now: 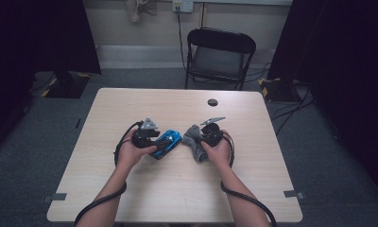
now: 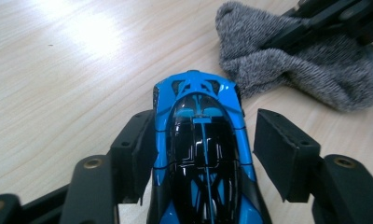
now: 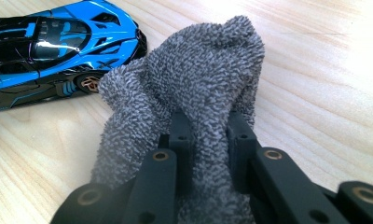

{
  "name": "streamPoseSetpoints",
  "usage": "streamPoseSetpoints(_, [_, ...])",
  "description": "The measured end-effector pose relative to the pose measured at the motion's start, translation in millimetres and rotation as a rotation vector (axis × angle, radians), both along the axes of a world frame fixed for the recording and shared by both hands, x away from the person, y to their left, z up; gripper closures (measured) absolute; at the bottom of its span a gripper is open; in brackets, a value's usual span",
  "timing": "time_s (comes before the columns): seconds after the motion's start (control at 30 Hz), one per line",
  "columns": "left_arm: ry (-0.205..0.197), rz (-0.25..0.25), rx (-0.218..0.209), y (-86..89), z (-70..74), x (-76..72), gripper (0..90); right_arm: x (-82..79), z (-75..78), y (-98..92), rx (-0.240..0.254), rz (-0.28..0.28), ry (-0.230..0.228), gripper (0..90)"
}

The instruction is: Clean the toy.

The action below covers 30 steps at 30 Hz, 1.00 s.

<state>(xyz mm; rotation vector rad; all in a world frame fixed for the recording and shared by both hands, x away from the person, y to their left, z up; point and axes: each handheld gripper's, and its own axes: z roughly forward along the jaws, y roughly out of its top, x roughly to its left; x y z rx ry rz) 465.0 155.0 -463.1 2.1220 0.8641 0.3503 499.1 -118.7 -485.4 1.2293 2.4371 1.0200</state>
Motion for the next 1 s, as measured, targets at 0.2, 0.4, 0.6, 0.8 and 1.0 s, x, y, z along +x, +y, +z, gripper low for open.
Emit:
streamPoseSetpoints(0.2, [0.022, -0.004, 0.016, -5.3, -8.7, 1.9, 40.7, 0.2, -0.3, -0.5, 0.005, 0.001, 0.0, 76.8])
streamPoseSetpoints(0.4, [0.014, 0.019, 0.028, -4.5, -14.7, 2.5, 41.2, 0.0, -0.4, -0.8, 0.006, 0.005, -0.003, 76.8])
streamPoseSetpoints(0.6, [0.004, 0.022, 0.009, -4.7, -16.9, 0.9, 41.5, 0.2, 0.1, 0.0, 0.0, 0.004, 0.0, 76.8])
streamPoseSetpoints(0.8, [0.005, 0.009, 0.02, -2.9, -15.8, 0.2, 42.3, 0.3, 1.5, 1.8, -0.013, -0.001, 0.005, 77.0])
streamPoseSetpoints(1.0, [0.022, 0.003, 0.04, -3.2, -12.5, 0.2, 43.6, -2.7, 5.8, 4.9, -0.024, -0.018, -0.007, 77.8])
